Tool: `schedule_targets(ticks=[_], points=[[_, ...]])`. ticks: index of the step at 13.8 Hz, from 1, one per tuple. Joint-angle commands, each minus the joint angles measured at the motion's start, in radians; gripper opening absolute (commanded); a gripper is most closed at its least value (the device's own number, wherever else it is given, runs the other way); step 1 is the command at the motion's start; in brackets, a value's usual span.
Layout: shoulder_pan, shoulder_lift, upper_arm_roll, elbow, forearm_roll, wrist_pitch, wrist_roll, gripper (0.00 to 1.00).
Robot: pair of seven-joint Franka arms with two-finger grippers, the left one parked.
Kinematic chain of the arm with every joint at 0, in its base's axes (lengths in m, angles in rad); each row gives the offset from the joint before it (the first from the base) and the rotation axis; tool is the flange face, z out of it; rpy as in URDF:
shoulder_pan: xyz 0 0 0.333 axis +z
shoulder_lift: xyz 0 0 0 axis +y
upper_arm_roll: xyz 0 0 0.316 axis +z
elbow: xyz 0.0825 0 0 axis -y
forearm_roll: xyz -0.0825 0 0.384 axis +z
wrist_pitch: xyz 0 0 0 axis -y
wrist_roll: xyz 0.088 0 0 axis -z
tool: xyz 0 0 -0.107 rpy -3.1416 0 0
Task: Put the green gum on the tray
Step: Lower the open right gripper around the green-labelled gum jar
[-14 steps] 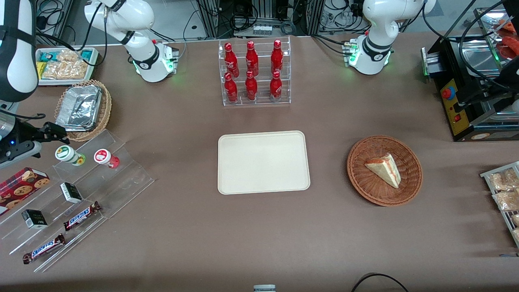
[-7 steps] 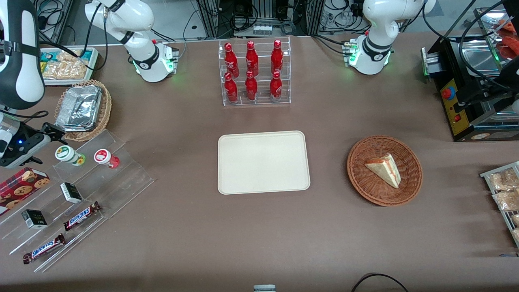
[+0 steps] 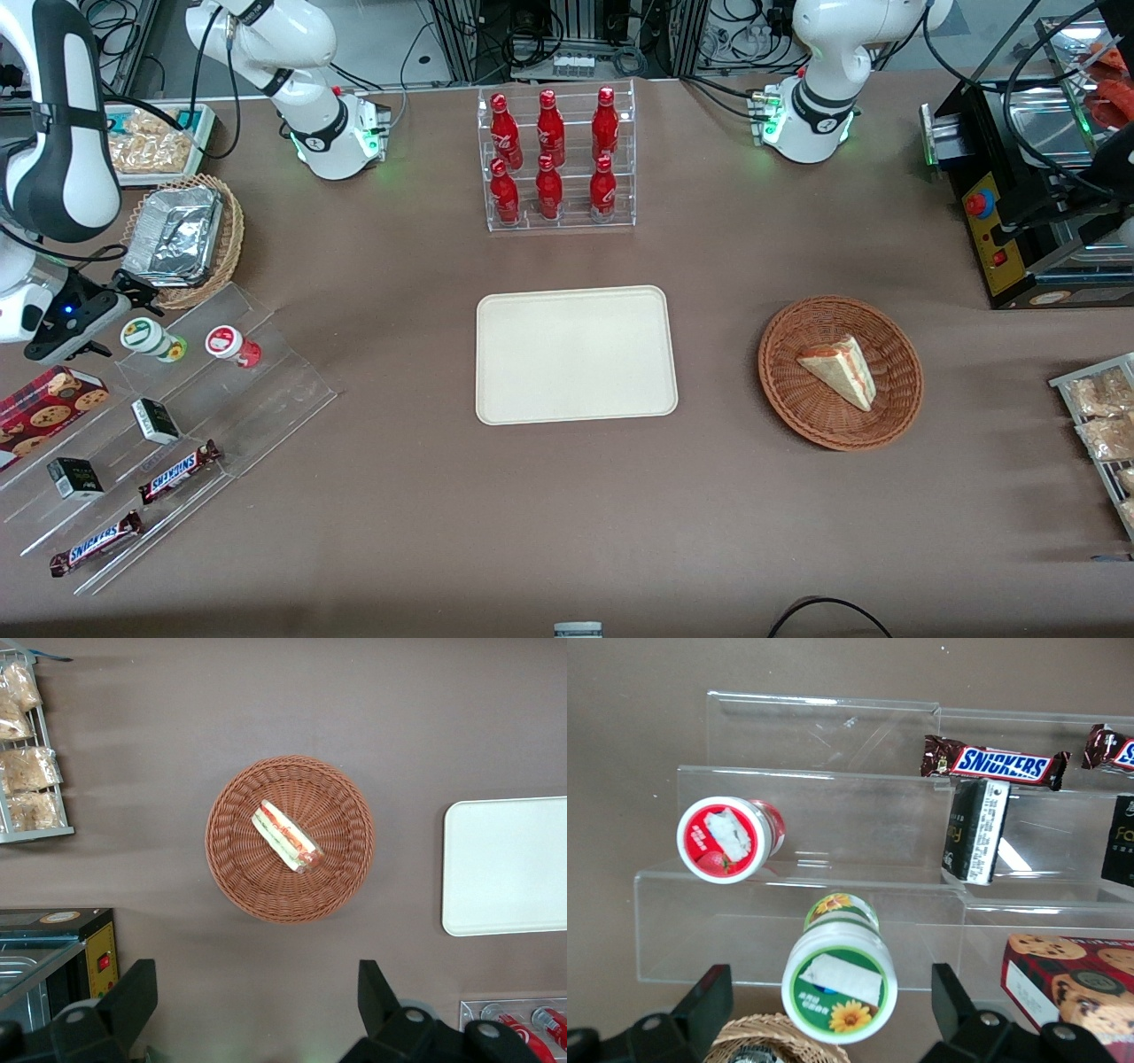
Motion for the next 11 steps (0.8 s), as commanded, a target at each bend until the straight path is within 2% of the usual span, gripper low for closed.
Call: schedule_targets(ticks=[1,3,4,5,6,7,8,11], points=[[-0.013,-0.03,0.005,-0.069,0.021,0.079,-0.026,1.0],[-0.013,-0.024,0.005,-0.087,0.021,0.107,-0.028,1.0],[-0.013,-0.024,0.005,-0.095,0.021,0.121,-0.032,0.94],[-0.013,-0.022,0.005,-0.097,0.021,0.122,-0.054,0.78],[-0.013,-0.021,0.005,-0.097,0.021,0.122,-0.063,0.44],[-0.013,-0.021,0.003,-0.095,0.021,0.121,-0.069,0.15],[-0.013,-0.021,0.002,-0.094,0.021,0.118,-0.075,0.0],[-0.011,-0.014,0.003,-0.052,0.02,0.078,-0.074,0.0]])
